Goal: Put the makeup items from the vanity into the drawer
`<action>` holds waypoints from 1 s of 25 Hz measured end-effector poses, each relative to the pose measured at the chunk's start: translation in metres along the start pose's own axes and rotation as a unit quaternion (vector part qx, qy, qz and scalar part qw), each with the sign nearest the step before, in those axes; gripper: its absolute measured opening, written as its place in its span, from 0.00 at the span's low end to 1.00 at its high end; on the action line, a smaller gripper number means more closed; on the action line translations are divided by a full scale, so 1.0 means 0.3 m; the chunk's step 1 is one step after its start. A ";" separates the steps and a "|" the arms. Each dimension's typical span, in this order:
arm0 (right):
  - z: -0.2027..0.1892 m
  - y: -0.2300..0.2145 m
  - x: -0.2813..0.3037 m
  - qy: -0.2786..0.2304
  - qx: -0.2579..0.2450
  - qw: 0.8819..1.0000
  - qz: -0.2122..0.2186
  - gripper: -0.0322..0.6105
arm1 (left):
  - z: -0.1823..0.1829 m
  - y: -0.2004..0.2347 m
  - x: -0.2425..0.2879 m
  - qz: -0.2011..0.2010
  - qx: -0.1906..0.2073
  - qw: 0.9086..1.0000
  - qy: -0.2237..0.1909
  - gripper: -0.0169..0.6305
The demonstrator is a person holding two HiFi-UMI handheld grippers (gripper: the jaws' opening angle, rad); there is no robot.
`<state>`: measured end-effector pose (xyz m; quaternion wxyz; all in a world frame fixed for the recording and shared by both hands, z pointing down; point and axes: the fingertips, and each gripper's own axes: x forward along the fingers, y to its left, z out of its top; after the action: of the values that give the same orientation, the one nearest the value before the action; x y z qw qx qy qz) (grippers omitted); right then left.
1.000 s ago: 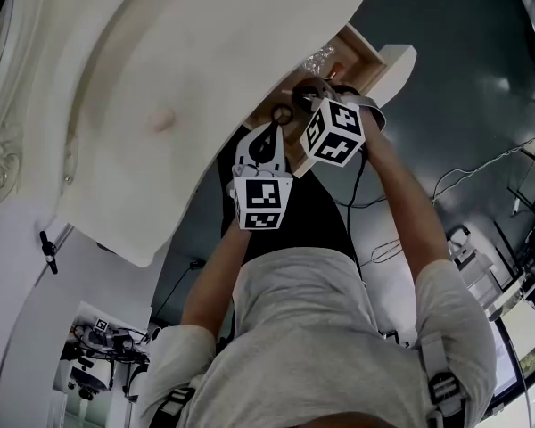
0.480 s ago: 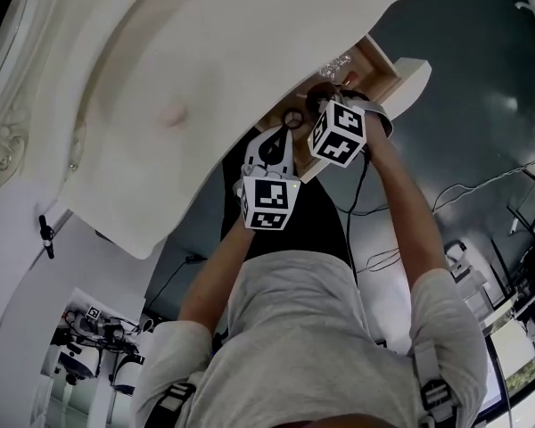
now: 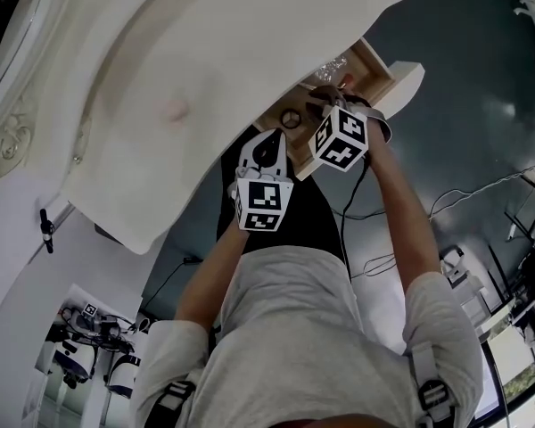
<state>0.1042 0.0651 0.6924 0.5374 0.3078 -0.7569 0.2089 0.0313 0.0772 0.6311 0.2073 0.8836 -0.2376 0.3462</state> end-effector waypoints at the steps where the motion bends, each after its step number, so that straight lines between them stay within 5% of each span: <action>1: 0.004 0.000 -0.019 -0.007 0.006 1.000 -0.002 0.17 | 0.009 -0.001 -0.009 0.003 0.000 1.000 -0.002 0.03; 11: 0.154 0.010 -0.274 -0.112 0.050 0.992 -0.037 0.07 | 0.157 -0.011 -0.131 0.037 -0.026 0.998 -0.035 0.03; 25: 0.536 0.059 -0.483 -0.266 0.131 0.955 -0.012 0.07 | 0.323 0.193 -0.354 0.147 -0.053 0.984 -0.091 0.03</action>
<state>0.0157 0.0088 0.5021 0.2741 0.4291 -0.8345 0.2107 -0.0203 0.0087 0.5021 0.1779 0.8550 -0.4003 0.2776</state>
